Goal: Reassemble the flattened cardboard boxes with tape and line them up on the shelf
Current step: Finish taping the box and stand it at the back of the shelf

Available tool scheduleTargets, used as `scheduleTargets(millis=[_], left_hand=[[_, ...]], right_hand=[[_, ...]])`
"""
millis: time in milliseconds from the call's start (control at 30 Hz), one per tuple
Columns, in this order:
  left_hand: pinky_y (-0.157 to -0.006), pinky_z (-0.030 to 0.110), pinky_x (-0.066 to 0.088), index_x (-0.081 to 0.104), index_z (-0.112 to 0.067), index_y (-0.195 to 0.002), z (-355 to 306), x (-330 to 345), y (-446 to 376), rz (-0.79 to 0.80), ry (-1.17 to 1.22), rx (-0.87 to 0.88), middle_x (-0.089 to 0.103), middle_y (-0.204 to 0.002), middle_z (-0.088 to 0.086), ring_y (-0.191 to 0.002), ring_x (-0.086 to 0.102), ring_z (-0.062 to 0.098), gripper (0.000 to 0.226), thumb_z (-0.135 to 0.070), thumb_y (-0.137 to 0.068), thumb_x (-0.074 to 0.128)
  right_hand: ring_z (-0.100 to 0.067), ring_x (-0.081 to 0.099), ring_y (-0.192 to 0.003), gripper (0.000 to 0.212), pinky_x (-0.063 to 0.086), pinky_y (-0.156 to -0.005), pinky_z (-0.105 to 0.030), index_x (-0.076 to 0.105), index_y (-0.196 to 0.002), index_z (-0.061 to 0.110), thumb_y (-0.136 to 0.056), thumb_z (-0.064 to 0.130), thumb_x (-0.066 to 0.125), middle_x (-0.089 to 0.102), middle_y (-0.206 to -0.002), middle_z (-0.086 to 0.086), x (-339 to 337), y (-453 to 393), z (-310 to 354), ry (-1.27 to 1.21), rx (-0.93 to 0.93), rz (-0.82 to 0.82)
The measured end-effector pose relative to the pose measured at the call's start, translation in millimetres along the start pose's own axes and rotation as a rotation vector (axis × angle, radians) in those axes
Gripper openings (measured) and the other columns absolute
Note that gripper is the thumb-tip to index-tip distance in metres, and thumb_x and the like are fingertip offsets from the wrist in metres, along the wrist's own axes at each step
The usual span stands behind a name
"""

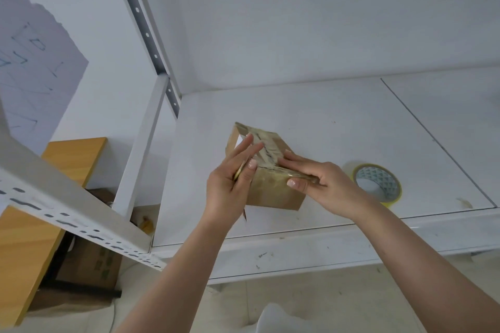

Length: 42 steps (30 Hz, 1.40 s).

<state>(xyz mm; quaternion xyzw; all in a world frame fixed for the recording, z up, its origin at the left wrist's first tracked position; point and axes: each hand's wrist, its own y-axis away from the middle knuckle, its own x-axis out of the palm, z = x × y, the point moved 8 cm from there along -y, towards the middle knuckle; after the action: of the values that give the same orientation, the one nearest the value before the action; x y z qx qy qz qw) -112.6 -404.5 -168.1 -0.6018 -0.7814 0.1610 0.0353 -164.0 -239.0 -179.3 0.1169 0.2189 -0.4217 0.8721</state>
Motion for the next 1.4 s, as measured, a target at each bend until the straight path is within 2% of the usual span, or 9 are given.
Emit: scheduleTargets(millis=[267,400,533,700,967,1067,1167,1267,1400], left_hand=[[-0.087,0.006,0.040,0.071,-0.018,-0.106,-23,4,10,-0.029,-0.315,0.165,0.060,-0.119,-0.021,-0.110,0.055,-0.011,0.037,-0.045,-0.090,0.052],[-0.080,0.010,0.044,0.071,-0.007,-0.096,-29,-1,7,-0.135,-0.326,0.194,0.062,-0.105,-0.009,-0.097,0.057,-0.003,0.041,-0.040,-0.093,0.047],[-0.080,0.009,0.042,0.070,-0.007,-0.094,-32,-10,3,-0.202,-0.309,0.173,0.061,-0.101,-0.008,-0.096,0.056,-0.003,0.044,-0.043,-0.093,0.045],[-0.082,0.008,0.041,0.070,-0.012,-0.094,-31,-7,5,-0.198,-0.289,0.169,0.062,-0.102,-0.007,-0.097,0.057,-0.004,0.038,-0.042,-0.094,0.046],[-0.082,0.009,0.040,0.063,-0.048,-0.085,-52,-21,0,-0.215,-0.162,0.129,0.065,-0.099,-0.010,-0.096,0.059,-0.003,0.024,-0.033,-0.096,0.049],[-0.082,0.012,0.044,0.065,-0.038,-0.088,-57,-23,0,-0.212,-0.047,0.078,0.070,-0.100,-0.003,-0.095,0.062,0.003,0.019,-0.032,-0.095,0.048],[-0.081,0.015,0.047,0.067,-0.017,-0.093,-58,-22,-1,-0.200,0.037,0.039,0.072,-0.096,-0.007,-0.095,0.064,0.007,0.024,-0.032,-0.095,0.049],[-0.085,0.020,0.049,0.066,-0.011,-0.096,-60,-25,1,-0.206,0.034,0.043,0.072,-0.098,-0.005,-0.098,0.065,0.010,0.027,-0.031,-0.095,0.048],[-0.088,0.026,0.050,0.066,-0.019,-0.093,-61,-29,2,-0.218,0.016,0.052,0.071,-0.100,0.000,-0.100,0.064,0.013,0.022,-0.031,-0.096,0.048]], right_hand=[[0.008,0.035,-0.134,0.058,0.029,-0.107,-0.006,0.055,-0.136,0.025,-0.081,0.043,0.061,0.045,-0.149,0.005,0,6,6,0.001,0.014,-0.040],[0.005,0.051,-0.119,0.083,0.041,-0.097,-0.009,0.047,-0.141,0.022,-0.068,0.059,0.063,0.051,-0.136,0.017,-13,15,8,-0.040,0.067,-0.258],[-0.005,0.065,-0.074,0.058,0.048,-0.067,-0.028,0.055,-0.088,0.028,-0.069,0.081,0.041,0.066,-0.084,0.015,-36,32,8,0.212,0.158,-0.546],[-0.027,0.048,-0.054,0.050,0.042,-0.056,-0.043,0.040,-0.065,0.014,-0.089,0.059,0.033,0.047,-0.052,-0.006,-30,31,23,0.343,-0.038,-0.548],[-0.016,0.056,-0.063,0.074,0.046,-0.063,-0.030,0.062,-0.071,0.011,-0.088,0.075,0.028,0.062,-0.064,0.000,-39,33,28,-0.275,-0.106,-0.539],[-0.023,0.053,-0.062,0.044,0.044,-0.060,-0.031,0.063,-0.091,0.016,-0.098,0.045,0.032,0.059,-0.068,0.003,-45,32,37,-0.253,-0.152,-0.597],[-0.030,0.048,-0.062,0.042,0.046,-0.060,-0.041,0.058,-0.123,0.026,-0.099,0.051,0.034,0.054,-0.070,-0.006,-36,29,52,-0.214,-0.231,-0.514],[-0.047,0.053,-0.083,0.040,0.050,-0.065,-0.048,0.058,-0.125,0.038,-0.097,0.056,0.038,0.057,-0.094,-0.027,-28,26,63,-0.204,-0.231,-0.447],[-0.015,0.062,-0.084,0.037,0.046,-0.056,-0.020,0.064,-0.117,0.028,-0.097,0.047,0.040,0.066,-0.109,-0.002,-23,26,66,-0.255,-0.208,-0.428]])
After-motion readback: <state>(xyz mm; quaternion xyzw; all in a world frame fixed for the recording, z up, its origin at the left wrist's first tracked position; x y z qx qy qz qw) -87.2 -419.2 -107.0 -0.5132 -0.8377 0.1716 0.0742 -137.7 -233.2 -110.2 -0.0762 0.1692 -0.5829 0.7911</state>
